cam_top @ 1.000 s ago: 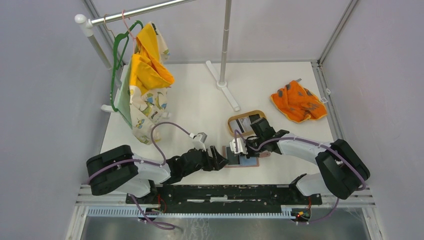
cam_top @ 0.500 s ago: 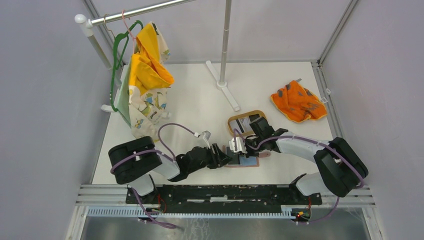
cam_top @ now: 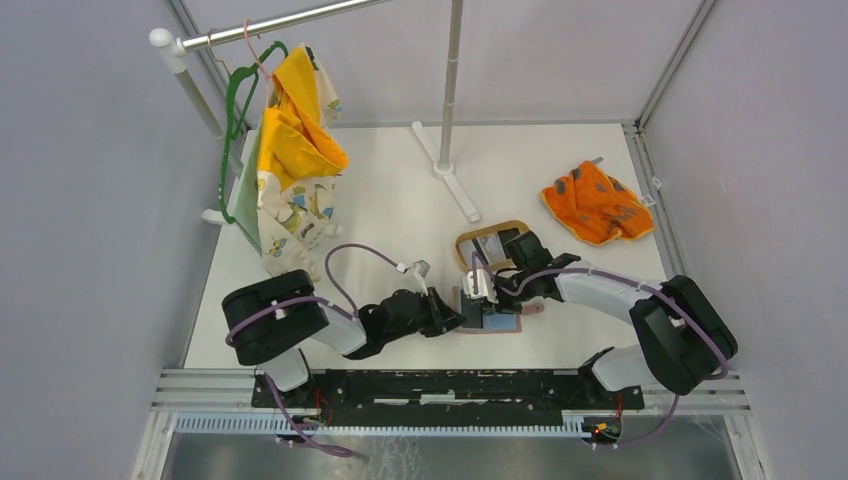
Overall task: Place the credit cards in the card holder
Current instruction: Close the card holder at the center of the board.
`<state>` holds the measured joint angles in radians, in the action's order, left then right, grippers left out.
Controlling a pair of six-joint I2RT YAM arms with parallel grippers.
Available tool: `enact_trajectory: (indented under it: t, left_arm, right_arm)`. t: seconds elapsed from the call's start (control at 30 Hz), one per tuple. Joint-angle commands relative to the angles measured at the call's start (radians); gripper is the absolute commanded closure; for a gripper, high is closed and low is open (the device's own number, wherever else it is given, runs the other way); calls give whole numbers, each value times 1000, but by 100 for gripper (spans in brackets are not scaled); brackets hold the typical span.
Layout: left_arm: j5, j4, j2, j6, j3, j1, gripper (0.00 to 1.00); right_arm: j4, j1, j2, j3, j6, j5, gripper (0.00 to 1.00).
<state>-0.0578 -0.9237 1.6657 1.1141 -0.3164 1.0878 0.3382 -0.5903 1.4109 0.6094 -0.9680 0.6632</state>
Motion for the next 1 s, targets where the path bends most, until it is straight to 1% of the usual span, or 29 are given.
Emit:
enact_trajectory:
  t: [0.0, 0.07, 0.2, 0.23, 0.3, 0.4, 0.43, 0.53, 0.67, 0.77, 0.97]
  left_arm:
    - [-126, 277, -79, -58, -47, 1, 97]
    - [-185, 440, -155, -83, -61, 5, 98]
    - [-327, 841, -312, -141, -153, 22, 98]
    - [-349, 904, -339, -154, -173, 23, 96]
    - [-374, 1047, -379, -181, -212, 24, 89]
    - [-376, 1187, -398, -213, -267, 23, 79]
    - [-372, 1210, -397, -222, -284, 23, 76]
    - [-344, 1224, -389, -247, -322, 24, 65]
    - [-293, 1152, -365, -280, -359, 24, 51]
    - [-228, 1055, -321, -309, -392, 23, 48]
    - [-144, 930, -222, -332, -449, 23, 47]
  right_arm:
    - [40, 38, -66, 44, 6, 113, 80]
    - [50, 61, -99, 45, 2, 125, 77]
    - [50, 94, -140, 38, 9, 138, 73]
    - [50, 98, -143, 39, 14, 138, 72]
    - [46, 106, -143, 39, 24, 136, 71]
    - [31, 120, -138, 39, 54, 127, 70]
    - [27, 128, -136, 38, 62, 127, 69]
    - [15, 156, -133, 38, 91, 128, 69]
    - [3, 191, -130, 36, 122, 131, 68]
    - [-2, 217, -125, 36, 136, 136, 68]
    - [-1, 261, -113, 35, 153, 147, 68]
